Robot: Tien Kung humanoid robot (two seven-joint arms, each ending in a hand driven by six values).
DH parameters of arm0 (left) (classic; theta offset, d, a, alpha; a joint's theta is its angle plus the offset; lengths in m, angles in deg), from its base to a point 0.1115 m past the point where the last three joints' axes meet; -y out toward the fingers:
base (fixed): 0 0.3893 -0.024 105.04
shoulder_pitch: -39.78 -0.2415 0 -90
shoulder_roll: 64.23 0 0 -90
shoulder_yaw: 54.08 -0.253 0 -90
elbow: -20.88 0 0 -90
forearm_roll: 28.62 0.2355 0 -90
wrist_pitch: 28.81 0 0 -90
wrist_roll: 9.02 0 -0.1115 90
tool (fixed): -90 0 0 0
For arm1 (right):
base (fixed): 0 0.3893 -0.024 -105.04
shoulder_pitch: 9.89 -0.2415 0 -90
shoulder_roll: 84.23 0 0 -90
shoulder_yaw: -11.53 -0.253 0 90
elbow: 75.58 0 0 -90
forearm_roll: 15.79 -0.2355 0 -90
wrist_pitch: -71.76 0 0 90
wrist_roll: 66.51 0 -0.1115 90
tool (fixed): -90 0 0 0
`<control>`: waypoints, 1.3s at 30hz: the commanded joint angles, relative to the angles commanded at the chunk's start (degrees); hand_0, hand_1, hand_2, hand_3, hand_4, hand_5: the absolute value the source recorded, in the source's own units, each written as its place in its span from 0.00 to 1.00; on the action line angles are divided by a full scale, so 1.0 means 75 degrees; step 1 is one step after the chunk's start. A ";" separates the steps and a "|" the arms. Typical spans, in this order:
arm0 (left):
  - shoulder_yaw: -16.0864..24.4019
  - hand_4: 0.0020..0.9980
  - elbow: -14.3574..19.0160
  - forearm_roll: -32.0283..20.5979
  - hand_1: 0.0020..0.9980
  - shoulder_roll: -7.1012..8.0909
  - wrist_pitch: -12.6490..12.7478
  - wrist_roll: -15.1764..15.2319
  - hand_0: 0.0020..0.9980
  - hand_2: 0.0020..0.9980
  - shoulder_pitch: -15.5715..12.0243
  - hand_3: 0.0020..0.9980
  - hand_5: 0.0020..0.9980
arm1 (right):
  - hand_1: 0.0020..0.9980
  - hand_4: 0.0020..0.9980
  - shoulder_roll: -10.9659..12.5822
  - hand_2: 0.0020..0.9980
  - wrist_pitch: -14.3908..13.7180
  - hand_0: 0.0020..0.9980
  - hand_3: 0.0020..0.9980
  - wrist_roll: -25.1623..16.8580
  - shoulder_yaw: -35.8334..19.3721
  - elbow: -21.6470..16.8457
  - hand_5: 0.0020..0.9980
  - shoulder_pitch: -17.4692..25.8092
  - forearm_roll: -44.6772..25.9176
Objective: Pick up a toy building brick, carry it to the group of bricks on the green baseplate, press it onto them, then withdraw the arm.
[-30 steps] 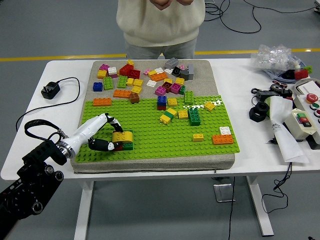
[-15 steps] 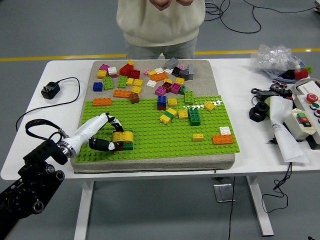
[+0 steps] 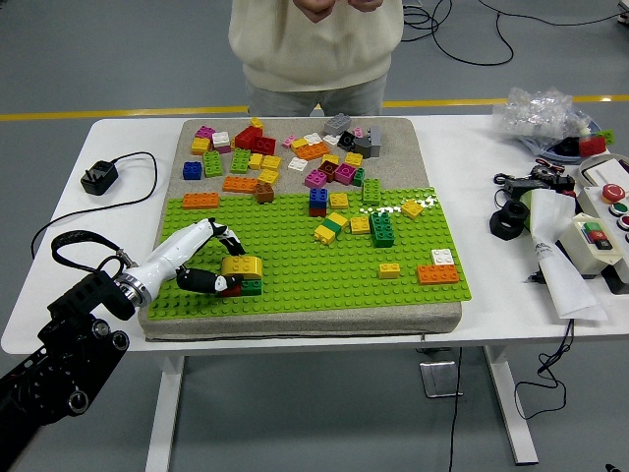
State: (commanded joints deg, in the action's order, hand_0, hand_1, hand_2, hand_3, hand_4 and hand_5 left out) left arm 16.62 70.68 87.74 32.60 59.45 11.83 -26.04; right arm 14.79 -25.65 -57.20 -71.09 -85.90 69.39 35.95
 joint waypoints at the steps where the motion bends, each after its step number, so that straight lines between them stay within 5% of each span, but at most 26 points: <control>1: 0.0002 0.82 -0.0004 0.0000 0.76 -0.0001 -0.0004 0.0000 1.00 0.53 0.0003 0.52 0.06 | 0.70 0.91 -0.0001 0.75 0.0000 0.79 0.71 -0.0003 0.0001 0.0000 0.55 -0.0001 -0.0002; 29: 0.0074 0.86 -0.0099 -0.0042 0.79 -0.0013 -0.0084 0.0018 1.00 0.57 0.0026 0.58 0.10 | 0.70 0.90 -0.0005 0.75 0.0016 0.79 0.71 -0.0016 -0.0029 0.0000 0.55 -0.0007 -0.0040; 39: 0.0081 0.89 -0.0130 -0.0058 0.81 -0.0015 -0.0102 0.0023 1.00 0.66 0.0022 0.63 0.12 | 0.70 0.90 -0.0003 0.75 0.0024 0.79 0.71 -0.0010 -0.0022 0.0000 0.55 0.0006 -0.0026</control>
State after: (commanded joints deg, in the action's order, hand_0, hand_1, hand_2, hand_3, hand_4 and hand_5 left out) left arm 17.22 69.71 87.31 32.48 58.68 12.00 -25.87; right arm 14.76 -25.47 -57.27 -71.25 -85.90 69.44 35.75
